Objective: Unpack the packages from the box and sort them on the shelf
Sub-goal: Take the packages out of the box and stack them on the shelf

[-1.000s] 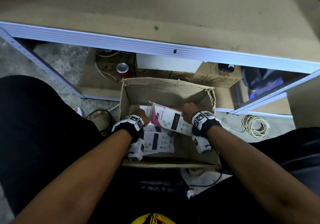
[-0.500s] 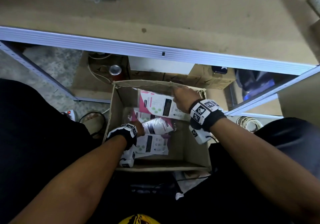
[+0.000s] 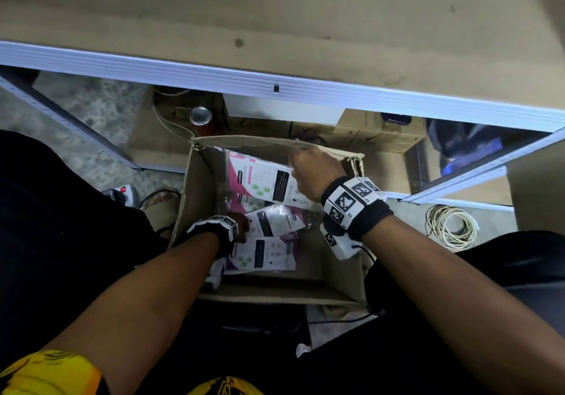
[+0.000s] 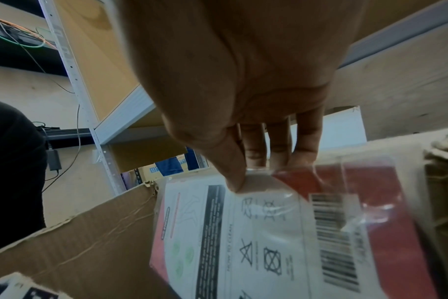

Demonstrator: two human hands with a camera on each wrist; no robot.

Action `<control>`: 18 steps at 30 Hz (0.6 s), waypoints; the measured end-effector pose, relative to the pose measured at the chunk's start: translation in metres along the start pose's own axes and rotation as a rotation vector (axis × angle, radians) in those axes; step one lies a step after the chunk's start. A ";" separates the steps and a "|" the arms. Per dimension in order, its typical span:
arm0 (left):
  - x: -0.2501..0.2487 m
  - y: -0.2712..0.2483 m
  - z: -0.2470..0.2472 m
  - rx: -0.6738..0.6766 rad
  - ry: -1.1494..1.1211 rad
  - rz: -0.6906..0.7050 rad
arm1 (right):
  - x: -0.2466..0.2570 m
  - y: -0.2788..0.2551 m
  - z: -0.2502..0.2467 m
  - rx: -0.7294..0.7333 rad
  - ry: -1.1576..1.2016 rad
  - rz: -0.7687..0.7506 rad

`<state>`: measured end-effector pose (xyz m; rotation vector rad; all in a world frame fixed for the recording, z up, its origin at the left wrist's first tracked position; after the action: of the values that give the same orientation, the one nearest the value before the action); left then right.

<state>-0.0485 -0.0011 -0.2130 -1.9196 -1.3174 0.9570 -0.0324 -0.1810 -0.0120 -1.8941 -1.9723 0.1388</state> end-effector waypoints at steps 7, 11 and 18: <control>0.008 0.004 0.016 0.080 0.055 -0.016 | 0.000 0.000 0.006 0.048 0.002 0.015; 0.006 0.007 0.008 0.084 0.050 0.018 | 0.000 0.002 0.008 0.069 -0.003 0.030; 0.009 0.008 0.026 0.095 0.019 0.027 | 0.003 0.004 0.012 0.111 -0.011 0.027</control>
<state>-0.0636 0.0074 -0.2354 -1.8737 -1.2164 0.9950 -0.0328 -0.1752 -0.0241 -1.8540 -1.9055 0.2614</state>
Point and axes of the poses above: each hand's wrist, its own y-axis towards the middle knuckle, its own z-axis out of the palm, x = y × z, the point moved 6 cm from there along y, towards the middle knuckle, and after that the axes turned 1 degree about z, right-handed, at the moved point
